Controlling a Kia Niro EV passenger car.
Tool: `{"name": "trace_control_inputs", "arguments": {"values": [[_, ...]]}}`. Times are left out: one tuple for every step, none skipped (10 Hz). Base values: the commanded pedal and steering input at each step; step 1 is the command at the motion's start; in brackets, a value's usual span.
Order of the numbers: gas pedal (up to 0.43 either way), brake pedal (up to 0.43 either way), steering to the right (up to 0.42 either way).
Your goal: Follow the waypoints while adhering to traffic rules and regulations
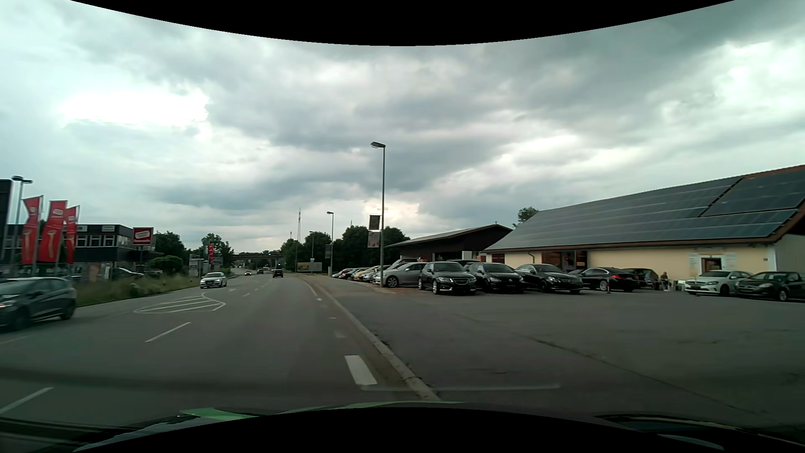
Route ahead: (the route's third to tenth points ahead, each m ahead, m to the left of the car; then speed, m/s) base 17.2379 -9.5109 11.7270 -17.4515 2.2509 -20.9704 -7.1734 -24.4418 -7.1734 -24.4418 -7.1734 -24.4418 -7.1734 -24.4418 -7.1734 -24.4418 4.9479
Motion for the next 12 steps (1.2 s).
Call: {"name": "trace_control_inputs", "arguments": {"values": [[0.0, 0.0, 0.375], [0.0, 0.0, 0.39], [0.0, 0.0, 0.397], [0.0, 0.0, 0.396], [0.0, 0.0, 0.395], [0.0, 0.0, 0.394], [0.008, 0.0, 0.39], [0.02, 0.0, 0.386], [0.02, 0.0, 0.383], [0.02, 0.0, 0.383], [0.02, 0.0, 0.383], [0.02, 0.0, 0.384]]}}
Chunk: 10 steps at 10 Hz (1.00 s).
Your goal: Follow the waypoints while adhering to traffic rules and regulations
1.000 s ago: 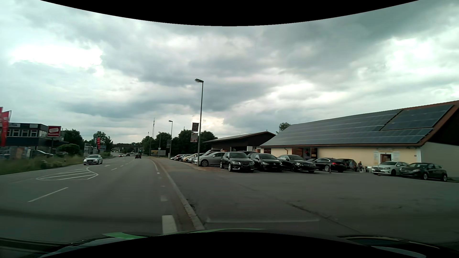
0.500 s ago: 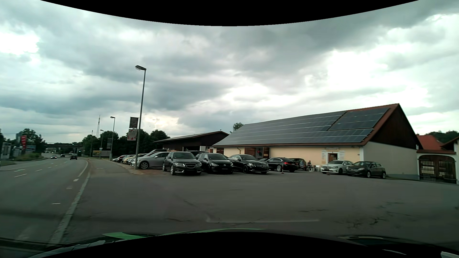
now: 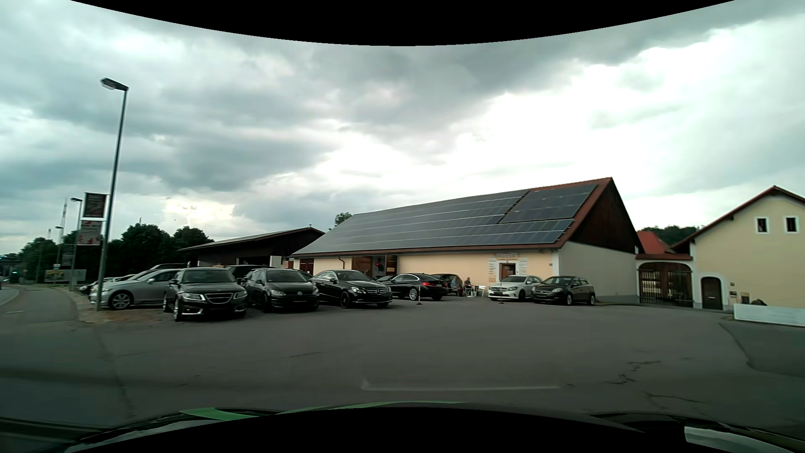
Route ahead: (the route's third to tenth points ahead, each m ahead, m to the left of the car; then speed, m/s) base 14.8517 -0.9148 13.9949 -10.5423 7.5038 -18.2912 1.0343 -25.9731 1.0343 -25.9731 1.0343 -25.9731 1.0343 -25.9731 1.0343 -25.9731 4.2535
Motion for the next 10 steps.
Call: {"name": "trace_control_inputs", "arguments": {"values": [[0.02, 0.0, 0.384], [0.02, 0.0, 0.384], [0.02, 0.0, 0.384], [0.02, 0.0, 0.383], [0.02, 0.0, 0.382], [0.02, 0.0, 0.381], [0.02, 0.0, 0.38], [0.02, 0.0, 0.376], [0.02, 0.0, 0.368], [0.02, 0.0, 0.36]]}}
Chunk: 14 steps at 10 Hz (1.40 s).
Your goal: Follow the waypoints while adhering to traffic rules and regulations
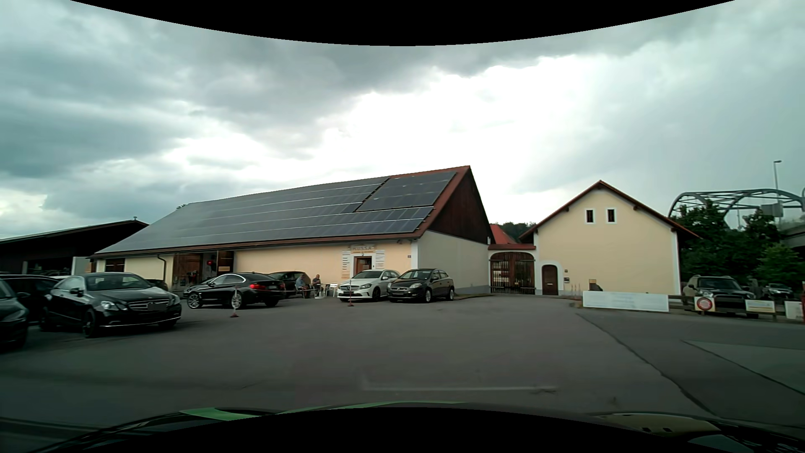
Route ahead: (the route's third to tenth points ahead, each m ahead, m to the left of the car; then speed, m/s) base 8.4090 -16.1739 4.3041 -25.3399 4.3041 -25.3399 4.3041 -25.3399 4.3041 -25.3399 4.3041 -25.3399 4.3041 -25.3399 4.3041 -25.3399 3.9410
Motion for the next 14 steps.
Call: {"name": "trace_control_inputs", "arguments": {"values": [[0.02, 0.0, 0.352], [0.02, 0.0, 0.346], [0.028, 0.0, 0.341], [0.028, 0.0, 0.34], [0.028, 0.0, 0.34], [0.028, 0.0, 0.34], [0.028, 0.0, 0.337], [0.028, 0.0, 0.337], [0.028, 0.0, 0.337], [0.028, 0.0, 0.338], [0.028, 0.0, 0.344], [0.028, 0.0, 0.352], [0.028, 0.0, 0.358], [0.028, 0.0, 0.36]]}}
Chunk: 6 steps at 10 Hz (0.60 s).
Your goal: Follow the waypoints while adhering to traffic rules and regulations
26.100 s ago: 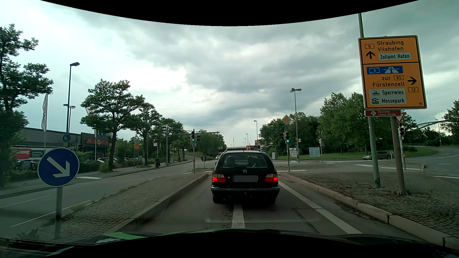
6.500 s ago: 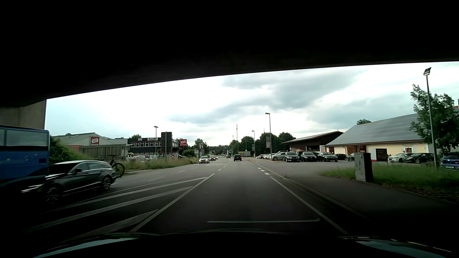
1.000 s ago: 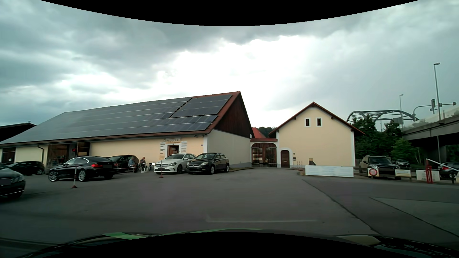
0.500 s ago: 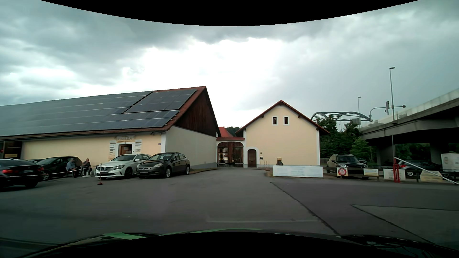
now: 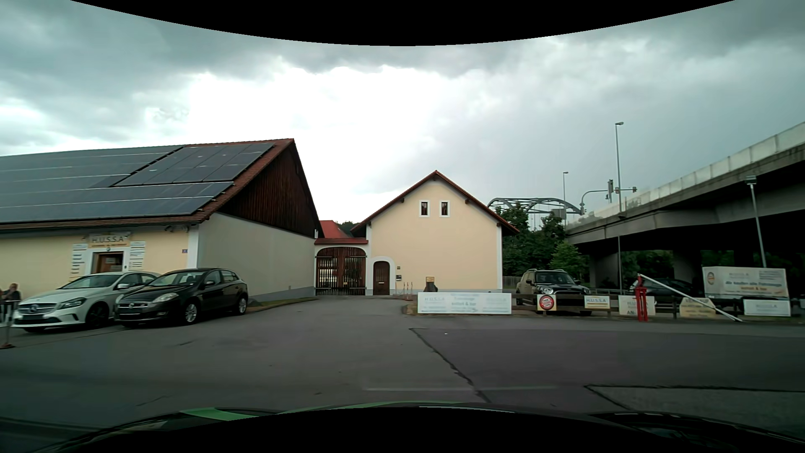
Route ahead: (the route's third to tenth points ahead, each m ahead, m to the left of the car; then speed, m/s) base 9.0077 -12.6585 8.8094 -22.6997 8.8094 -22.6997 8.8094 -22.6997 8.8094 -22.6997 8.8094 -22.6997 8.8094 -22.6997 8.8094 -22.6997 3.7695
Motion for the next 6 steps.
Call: {"name": "trace_control_inputs", "arguments": {"values": [[0.028, 0.0, 0.362], [0.028, 0.0, 0.369], [0.028, 0.0, 0.375], [0.028, 0.0, 0.381], [0.028, 0.0, 0.386], [0.028, 0.0, 0.393]]}}
